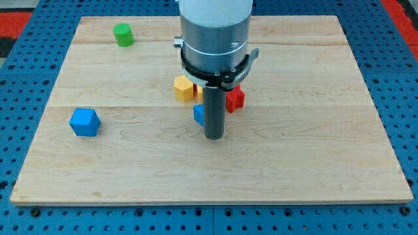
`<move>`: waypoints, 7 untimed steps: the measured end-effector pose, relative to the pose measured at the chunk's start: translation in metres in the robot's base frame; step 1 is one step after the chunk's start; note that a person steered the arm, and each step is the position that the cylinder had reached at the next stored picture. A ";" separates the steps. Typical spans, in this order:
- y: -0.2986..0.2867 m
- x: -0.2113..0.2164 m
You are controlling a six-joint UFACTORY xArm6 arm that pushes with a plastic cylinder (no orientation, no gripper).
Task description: Slide the blue cube towards the group of blocks
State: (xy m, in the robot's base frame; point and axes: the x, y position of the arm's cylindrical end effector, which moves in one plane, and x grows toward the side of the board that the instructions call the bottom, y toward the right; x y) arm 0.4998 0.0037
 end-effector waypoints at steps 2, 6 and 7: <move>-0.014 -0.011; -0.241 0.045; -0.250 0.018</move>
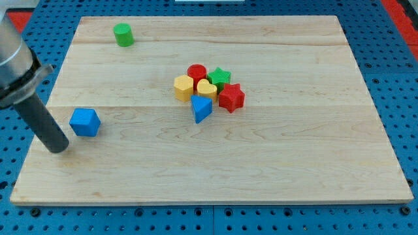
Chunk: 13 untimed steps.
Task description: Slide the blue cube towards the group of blocks
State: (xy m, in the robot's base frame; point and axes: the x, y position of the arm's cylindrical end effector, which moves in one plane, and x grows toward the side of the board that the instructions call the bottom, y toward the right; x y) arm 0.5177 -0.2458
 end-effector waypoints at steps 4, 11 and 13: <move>0.026 -0.021; 0.101 -0.063; 0.132 -0.083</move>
State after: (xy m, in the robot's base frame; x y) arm 0.4346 -0.1138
